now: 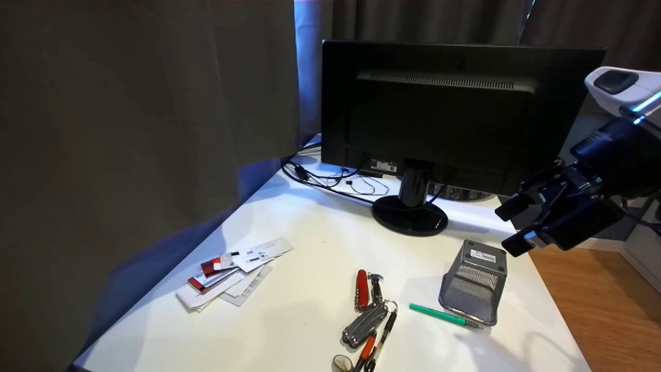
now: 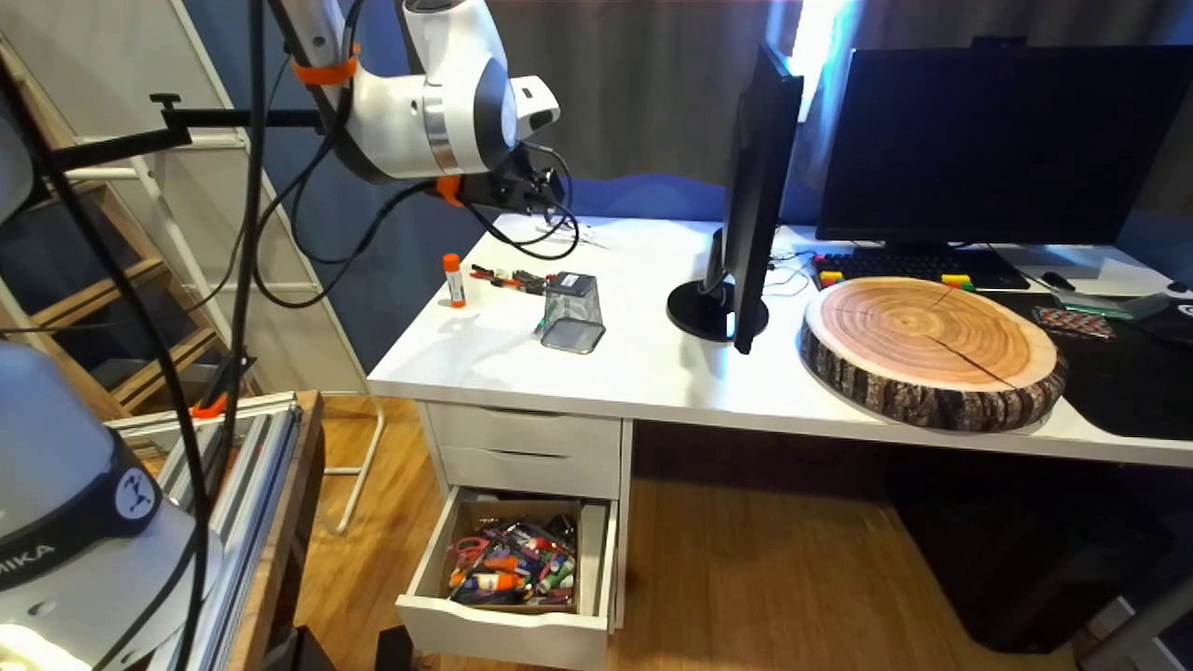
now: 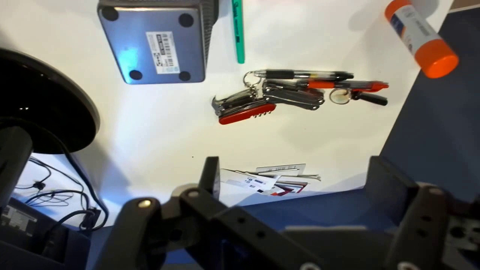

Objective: Put the green pen on the desk then flip the penholder over

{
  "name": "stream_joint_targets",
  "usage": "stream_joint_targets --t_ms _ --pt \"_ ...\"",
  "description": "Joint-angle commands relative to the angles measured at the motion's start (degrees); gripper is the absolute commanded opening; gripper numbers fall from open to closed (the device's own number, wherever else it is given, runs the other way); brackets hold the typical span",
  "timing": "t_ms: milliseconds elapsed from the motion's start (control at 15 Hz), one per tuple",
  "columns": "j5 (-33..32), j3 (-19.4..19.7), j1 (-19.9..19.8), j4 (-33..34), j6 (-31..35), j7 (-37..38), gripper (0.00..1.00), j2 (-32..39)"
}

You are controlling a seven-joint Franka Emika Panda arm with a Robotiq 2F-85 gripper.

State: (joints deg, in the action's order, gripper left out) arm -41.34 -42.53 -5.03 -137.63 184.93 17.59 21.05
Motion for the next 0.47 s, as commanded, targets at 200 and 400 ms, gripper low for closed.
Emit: stream_joint_targets --t_ms 200,400 --pt "1.0 -19.4 -15.7 -1.7 -9.5 -5.9 1.00 0.3" --pt "0.0 -19.6 -15.7 -1.3 -9.9 -5.4 1.00 0.4"
